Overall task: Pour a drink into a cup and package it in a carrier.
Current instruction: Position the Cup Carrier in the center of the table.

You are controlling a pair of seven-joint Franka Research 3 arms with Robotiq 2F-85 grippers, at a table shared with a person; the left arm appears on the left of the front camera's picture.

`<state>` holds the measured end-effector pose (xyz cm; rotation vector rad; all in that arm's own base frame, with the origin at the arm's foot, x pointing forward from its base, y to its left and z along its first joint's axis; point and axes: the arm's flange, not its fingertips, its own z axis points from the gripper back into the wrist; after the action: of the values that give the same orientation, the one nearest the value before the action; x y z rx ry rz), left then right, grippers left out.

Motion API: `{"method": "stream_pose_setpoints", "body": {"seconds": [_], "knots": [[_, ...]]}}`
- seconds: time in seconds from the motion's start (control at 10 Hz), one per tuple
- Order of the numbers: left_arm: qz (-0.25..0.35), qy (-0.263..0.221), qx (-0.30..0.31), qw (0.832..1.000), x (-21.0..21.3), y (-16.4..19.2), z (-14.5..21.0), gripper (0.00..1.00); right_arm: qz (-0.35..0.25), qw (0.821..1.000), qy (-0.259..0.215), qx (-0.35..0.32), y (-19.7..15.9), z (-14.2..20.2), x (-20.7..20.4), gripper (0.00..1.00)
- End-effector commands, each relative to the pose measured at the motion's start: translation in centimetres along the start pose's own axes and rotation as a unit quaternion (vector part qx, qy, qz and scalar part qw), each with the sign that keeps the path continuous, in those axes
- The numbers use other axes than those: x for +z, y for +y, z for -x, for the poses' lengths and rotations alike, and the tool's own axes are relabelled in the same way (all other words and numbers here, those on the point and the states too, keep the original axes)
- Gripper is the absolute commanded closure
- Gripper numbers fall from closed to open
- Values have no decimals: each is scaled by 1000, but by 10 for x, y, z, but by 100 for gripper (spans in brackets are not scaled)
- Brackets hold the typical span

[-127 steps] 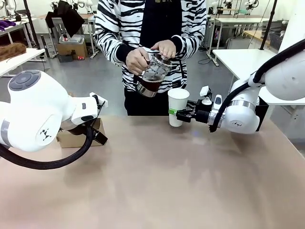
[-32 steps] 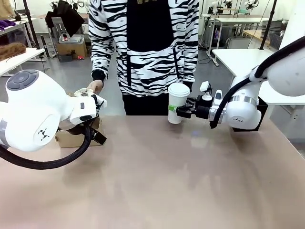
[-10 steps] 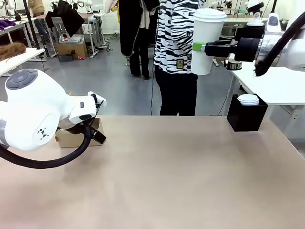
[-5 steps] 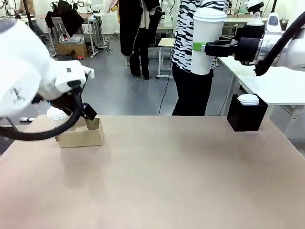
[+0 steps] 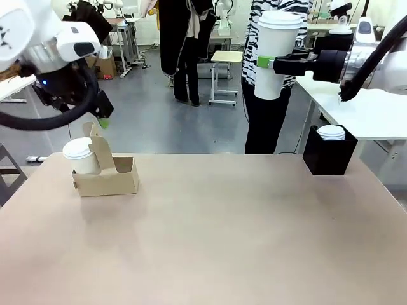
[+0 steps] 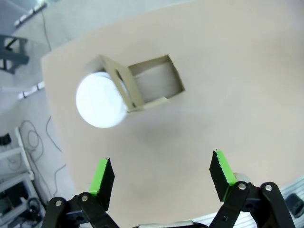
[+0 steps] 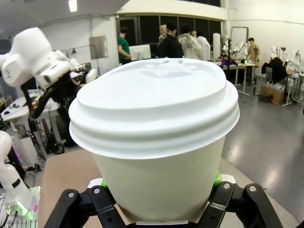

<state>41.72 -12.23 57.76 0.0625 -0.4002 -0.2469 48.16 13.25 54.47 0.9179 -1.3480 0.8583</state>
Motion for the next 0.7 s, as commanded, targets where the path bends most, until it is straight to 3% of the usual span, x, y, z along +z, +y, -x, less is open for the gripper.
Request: {"method": "stream_pose_setpoints", "body": {"seconds": [0.0, 0.3, 0.6], "knots": [[-17, 24, 59, 998, -15, 13, -39, 0, -3, 1000, -8, 11, -1, -5, -3, 19], [-10, 56, 87, 995, -56, 37, -75, 0, -3, 1000, -8, 11, -1, -5, -3, 19], [4, 81, 101, 992, -95, 50, -83, 0, -3, 1000, -8, 11, -1, -5, -3, 19]]}}
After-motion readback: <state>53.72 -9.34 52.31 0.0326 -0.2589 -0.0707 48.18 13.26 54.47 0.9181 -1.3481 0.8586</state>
